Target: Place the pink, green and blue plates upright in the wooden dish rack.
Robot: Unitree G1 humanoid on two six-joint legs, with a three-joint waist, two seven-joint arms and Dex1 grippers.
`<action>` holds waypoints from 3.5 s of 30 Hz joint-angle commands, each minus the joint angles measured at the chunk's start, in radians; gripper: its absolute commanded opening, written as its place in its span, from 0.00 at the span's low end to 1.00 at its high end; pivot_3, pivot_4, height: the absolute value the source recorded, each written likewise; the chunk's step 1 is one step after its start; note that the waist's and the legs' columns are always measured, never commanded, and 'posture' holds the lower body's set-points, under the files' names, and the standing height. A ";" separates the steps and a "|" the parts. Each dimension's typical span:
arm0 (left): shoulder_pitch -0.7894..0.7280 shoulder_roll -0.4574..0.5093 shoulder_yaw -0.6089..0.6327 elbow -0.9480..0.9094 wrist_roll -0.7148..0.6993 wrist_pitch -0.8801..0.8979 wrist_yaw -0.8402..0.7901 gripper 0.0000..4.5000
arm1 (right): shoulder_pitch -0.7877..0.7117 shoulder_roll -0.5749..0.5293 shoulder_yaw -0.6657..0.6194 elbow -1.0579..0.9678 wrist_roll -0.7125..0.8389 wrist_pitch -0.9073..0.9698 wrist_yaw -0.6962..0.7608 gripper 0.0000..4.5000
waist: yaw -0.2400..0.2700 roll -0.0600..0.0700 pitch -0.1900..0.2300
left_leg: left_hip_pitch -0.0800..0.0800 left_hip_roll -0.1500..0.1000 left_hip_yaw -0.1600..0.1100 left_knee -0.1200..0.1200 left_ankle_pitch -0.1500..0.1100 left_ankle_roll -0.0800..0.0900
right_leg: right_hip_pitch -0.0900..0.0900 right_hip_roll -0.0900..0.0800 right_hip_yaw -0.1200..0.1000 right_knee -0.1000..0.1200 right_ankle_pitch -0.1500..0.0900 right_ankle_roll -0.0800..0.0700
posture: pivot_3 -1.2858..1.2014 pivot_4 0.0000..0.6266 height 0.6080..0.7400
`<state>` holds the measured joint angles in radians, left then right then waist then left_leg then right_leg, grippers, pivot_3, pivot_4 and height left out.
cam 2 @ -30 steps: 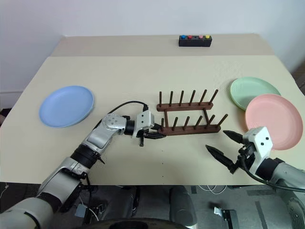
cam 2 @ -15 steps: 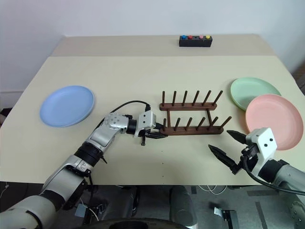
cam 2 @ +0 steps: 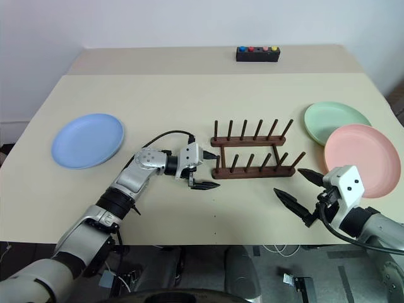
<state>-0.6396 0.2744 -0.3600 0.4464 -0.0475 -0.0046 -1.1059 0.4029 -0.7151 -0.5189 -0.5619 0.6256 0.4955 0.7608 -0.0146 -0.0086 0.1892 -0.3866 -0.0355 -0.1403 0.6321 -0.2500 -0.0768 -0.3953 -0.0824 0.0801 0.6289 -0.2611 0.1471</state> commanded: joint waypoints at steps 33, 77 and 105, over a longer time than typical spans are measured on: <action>0.143 -0.018 -0.051 -0.229 0.043 0.138 0.161 0.01 | -0.263 0.015 0.272 0.287 -0.390 -0.073 -0.158 0.00 | 0.002 0.000 0.000 | 0.000 0.000 0.000 0.001 0.000 0.000 | 0.000 0.000 0.000 0.001 0.000 0.000 | 0.52 0.24 1.00; 0.010 -0.080 0.024 0.117 0.100 -0.052 0.402 0.01 | -0.538 0.060 0.359 0.639 -0.482 -0.329 -0.149 0.00 | -0.004 0.000 0.000 | 0.011 0.000 0.001 0.000 0.000 0.000 | 0.008 0.000 0.000 0.001 0.000 0.000 | 0.52 0.24 1.00; 0.198 0.049 0.007 -0.413 -0.113 0.192 0.063 0.00 | -0.191 -0.073 0.046 0.148 -0.366 0.144 -0.195 0.99 | 0.002 0.001 0.000 | 0.002 0.000 0.000 0.000 0.000 0.000 | 0.001 0.000 0.000 0.000 -0.001 -0.002 | 0.52 0.24 1.00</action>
<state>-0.4249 0.3306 -0.3471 0.0638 -0.1519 0.1905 -1.0413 0.2215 -0.7929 -0.4766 -0.4209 0.2864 0.6402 0.5963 -0.0125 -0.0080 0.1894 -0.3852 -0.0355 -0.1400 0.6319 -0.2503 -0.0763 -0.3943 -0.0825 0.0804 0.6287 -0.2614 0.1460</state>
